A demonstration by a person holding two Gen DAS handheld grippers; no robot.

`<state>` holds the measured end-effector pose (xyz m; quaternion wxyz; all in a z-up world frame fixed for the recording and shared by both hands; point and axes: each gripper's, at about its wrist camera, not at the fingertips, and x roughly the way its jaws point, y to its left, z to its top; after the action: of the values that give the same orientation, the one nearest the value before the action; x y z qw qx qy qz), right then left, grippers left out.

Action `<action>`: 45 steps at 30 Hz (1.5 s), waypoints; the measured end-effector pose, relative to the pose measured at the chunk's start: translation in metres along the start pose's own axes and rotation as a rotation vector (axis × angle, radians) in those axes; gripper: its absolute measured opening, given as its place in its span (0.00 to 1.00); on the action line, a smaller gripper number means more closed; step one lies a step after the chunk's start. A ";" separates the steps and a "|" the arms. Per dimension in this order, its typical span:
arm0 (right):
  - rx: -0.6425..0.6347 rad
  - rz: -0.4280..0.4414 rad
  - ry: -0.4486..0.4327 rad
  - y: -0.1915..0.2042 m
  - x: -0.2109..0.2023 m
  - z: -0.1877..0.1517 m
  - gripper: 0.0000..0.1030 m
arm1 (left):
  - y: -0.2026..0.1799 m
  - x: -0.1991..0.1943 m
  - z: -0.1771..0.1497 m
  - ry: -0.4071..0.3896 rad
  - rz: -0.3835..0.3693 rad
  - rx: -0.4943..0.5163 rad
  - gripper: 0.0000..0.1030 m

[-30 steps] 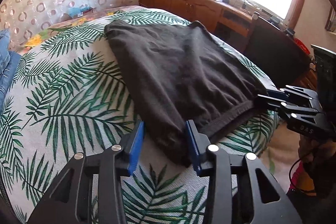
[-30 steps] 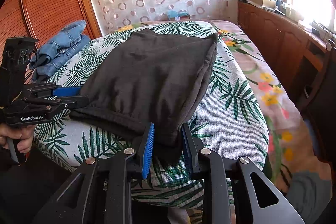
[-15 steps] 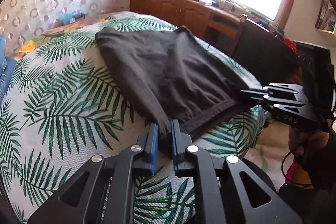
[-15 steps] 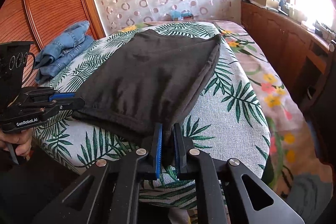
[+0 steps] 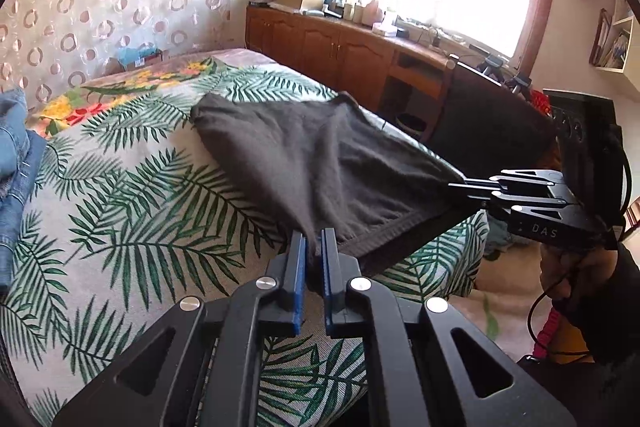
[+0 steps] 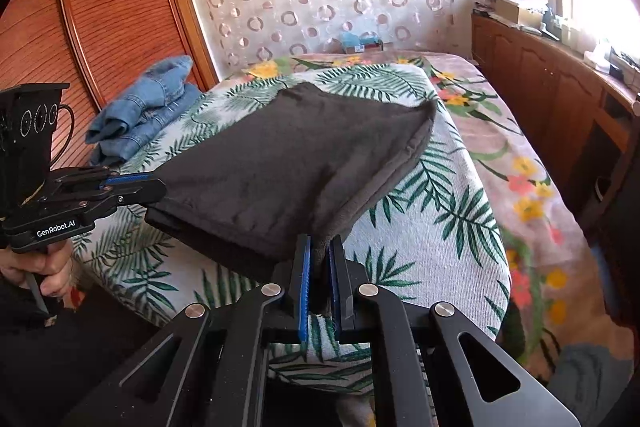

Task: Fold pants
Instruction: 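Lift the shorts with both tools and fold them over onto themselves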

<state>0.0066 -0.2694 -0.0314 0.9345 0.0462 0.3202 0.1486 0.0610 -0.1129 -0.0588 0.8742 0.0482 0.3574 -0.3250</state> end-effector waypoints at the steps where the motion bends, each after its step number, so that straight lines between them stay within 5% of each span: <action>1: -0.001 0.001 -0.003 0.001 -0.001 0.001 0.08 | 0.001 -0.001 0.002 -0.005 0.001 0.000 0.08; 19: -0.020 0.058 -0.123 0.010 -0.054 0.016 0.08 | -0.001 -0.050 0.029 -0.140 0.001 0.015 0.07; 45: 0.036 -0.050 -0.070 -0.013 0.042 0.077 0.08 | 0.051 0.063 0.109 -0.012 0.110 0.010 0.07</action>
<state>0.0889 -0.2682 0.0029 0.9476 0.0600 0.2909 0.1176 0.1905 -0.1412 -0.0271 0.8927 0.0703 0.3474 -0.2784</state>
